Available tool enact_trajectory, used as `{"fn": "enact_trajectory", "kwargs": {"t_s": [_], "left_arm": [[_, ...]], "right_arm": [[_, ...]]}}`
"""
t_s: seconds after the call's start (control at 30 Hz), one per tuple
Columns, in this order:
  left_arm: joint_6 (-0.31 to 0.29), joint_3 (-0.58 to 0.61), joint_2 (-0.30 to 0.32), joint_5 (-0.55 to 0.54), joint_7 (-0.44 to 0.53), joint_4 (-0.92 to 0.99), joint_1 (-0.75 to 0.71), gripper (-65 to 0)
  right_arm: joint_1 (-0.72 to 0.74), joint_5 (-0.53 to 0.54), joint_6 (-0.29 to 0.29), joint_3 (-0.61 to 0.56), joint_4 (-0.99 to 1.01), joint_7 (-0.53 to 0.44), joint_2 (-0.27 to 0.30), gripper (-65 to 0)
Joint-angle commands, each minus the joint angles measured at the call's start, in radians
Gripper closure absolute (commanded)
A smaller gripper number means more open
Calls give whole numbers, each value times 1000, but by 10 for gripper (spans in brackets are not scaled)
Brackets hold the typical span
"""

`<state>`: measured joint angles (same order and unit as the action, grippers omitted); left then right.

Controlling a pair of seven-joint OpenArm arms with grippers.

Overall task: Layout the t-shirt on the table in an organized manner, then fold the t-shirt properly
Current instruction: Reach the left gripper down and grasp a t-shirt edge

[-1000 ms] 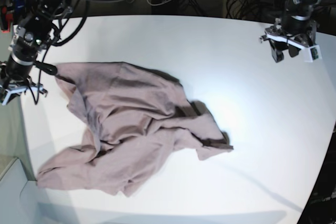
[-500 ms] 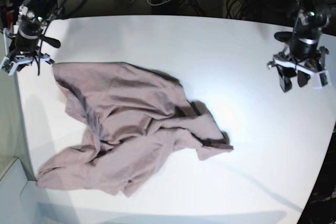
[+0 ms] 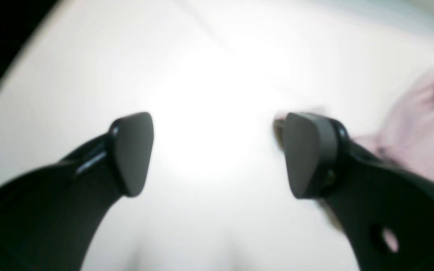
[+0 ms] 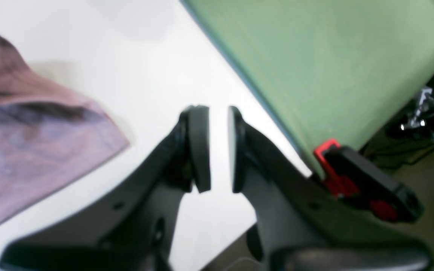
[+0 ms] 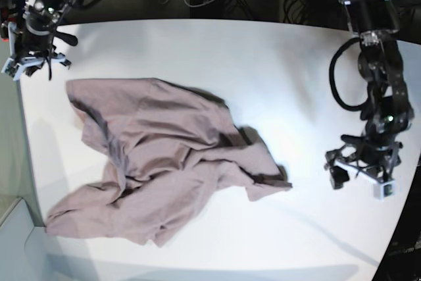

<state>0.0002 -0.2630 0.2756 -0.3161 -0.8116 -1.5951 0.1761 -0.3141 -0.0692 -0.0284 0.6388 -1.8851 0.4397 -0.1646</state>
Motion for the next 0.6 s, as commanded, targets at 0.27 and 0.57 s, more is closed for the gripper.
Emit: {"fn": "enact_trajectory", "kwargs": {"t_s": [0.27,0.57], "left_arm": [[1,282,18,62,248,302,190,-524],[-2,529,49,231,375,404,253,-524]], "right_arm": [[3,1,0,2,-21,-26,8,-100],[3,1,0,3,-21,-26,8,-100]]}}
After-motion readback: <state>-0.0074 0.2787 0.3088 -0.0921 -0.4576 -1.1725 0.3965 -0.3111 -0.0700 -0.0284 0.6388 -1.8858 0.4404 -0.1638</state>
